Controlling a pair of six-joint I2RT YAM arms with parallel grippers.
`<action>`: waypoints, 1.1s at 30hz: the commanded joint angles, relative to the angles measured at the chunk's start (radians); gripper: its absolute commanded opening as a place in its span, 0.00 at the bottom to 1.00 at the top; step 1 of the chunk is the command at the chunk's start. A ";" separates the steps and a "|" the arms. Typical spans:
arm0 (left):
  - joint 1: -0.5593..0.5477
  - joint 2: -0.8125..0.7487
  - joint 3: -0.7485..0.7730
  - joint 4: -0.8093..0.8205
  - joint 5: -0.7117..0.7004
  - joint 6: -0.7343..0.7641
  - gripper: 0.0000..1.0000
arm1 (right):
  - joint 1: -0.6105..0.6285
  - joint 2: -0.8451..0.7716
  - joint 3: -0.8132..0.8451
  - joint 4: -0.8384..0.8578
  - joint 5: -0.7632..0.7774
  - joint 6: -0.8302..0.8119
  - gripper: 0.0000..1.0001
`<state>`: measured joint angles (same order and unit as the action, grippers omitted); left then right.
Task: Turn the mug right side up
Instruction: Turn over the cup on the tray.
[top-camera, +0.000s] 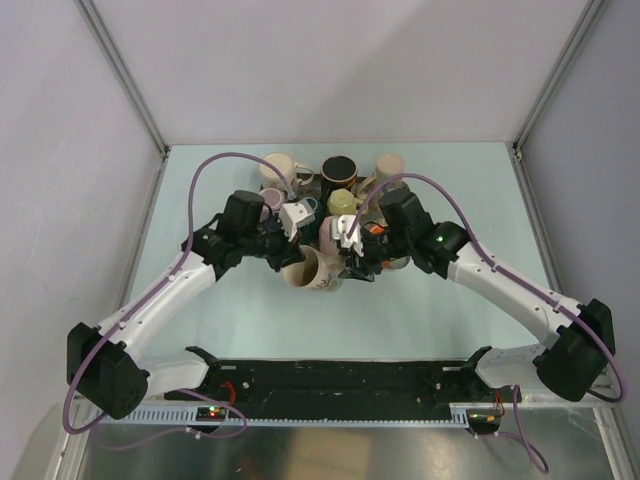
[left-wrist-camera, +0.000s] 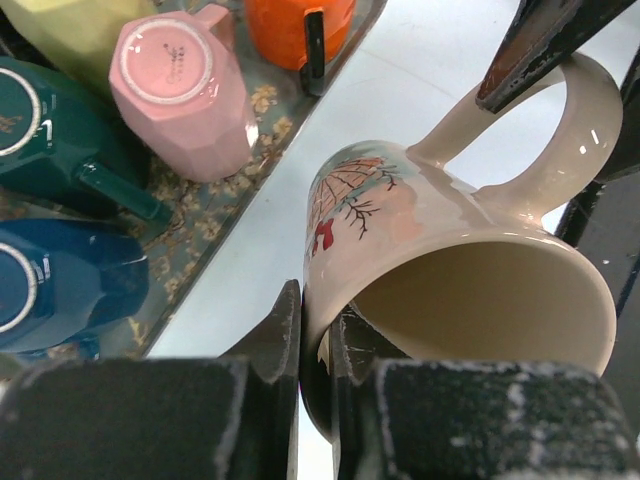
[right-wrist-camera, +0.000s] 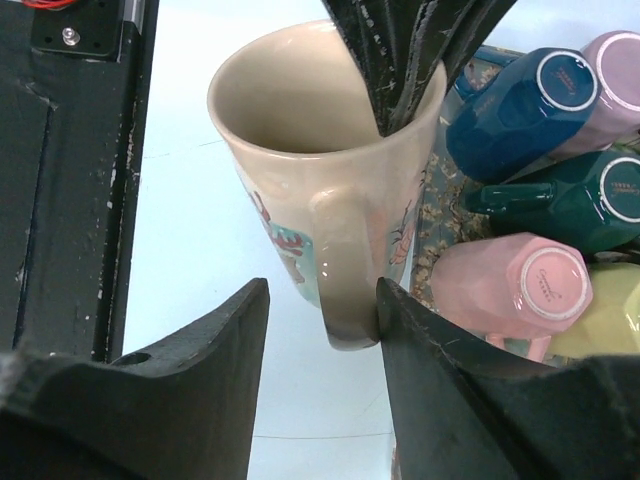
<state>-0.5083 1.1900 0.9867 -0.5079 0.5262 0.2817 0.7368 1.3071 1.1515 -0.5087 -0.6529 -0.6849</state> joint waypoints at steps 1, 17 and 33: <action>-0.007 -0.015 0.117 -0.003 -0.042 0.058 0.00 | 0.020 0.023 0.004 0.008 0.008 -0.050 0.53; -0.015 0.046 0.222 -0.054 -0.050 -0.013 0.00 | 0.059 0.109 0.006 0.094 0.106 -0.101 0.45; 0.001 -0.059 0.250 -0.047 -0.228 -0.041 0.95 | -0.018 0.007 0.060 -0.014 0.066 -0.096 0.00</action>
<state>-0.5190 1.2194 1.1835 -0.6079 0.3931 0.2756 0.7540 1.4155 1.1477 -0.5274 -0.5270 -0.7845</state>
